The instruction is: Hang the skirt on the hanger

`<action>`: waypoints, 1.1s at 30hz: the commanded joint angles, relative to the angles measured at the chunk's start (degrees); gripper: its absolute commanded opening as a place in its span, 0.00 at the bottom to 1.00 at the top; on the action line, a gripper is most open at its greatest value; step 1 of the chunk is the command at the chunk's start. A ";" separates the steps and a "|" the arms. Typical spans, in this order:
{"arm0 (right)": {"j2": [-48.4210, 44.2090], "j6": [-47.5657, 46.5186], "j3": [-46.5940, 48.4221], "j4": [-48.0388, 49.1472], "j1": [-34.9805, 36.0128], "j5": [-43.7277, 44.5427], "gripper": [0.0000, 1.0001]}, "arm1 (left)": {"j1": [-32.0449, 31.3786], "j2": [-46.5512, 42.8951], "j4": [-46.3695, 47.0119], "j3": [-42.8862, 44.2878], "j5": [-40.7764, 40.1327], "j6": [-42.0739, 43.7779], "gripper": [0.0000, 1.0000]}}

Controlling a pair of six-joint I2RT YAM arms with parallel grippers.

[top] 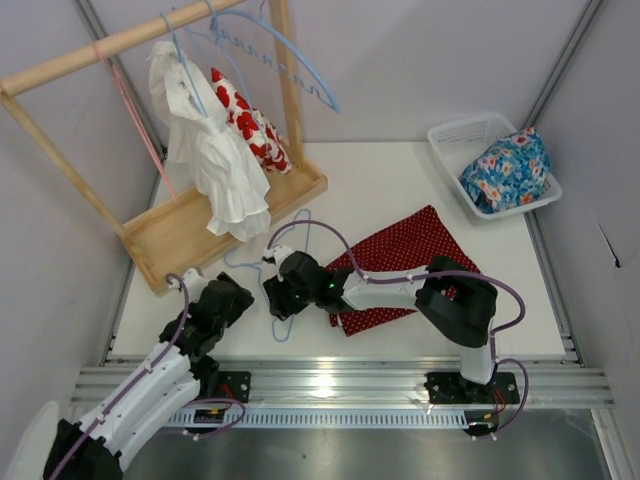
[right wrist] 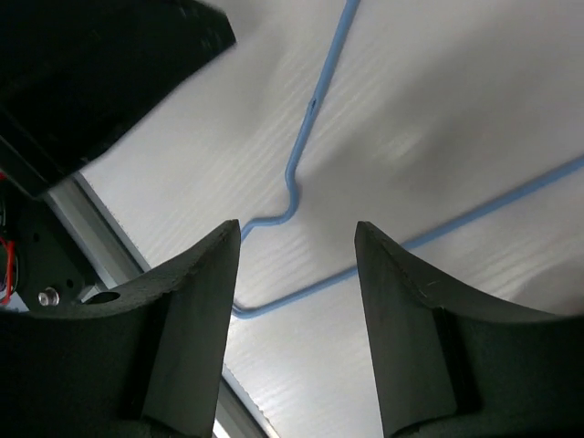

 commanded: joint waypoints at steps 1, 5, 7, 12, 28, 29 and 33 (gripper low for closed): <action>2.86 -0.32 6.79 -5.18 1.51 6.67 0.58 | 5.49 -4.01 -6.00 1.45 2.12 -1.31 0.86; 7.17 0.65 12.94 -10.80 2.57 11.85 0.56 | 12.51 -5.60 -9.53 2.15 3.34 -2.80 0.94; 9.54 0.65 15.84 -13.44 3.70 15.00 0.55 | 14.20 -5.69 -11.46 2.59 3.87 -4.03 0.96; 13.15 0.82 19.71 -16.60 5.38 20.37 0.52 | 17.63 -7.27 -11.65 2.68 5.10 -3.59 0.98; 23.52 -0.67 29.66 -26.28 8.11 29.88 0.09 | 20.45 -14.30 -13.23 1.27 5.98 -1.40 1.00; 23.44 -0.76 29.22 -26.37 7.84 29.61 0.00 | 20.45 -14.39 -12.79 1.36 6.16 -0.53 1.00; 17.58 -0.23 22.12 -21.99 7.32 26.72 0.00 | 20.45 -15.62 -9.37 1.45 9.40 3.61 1.00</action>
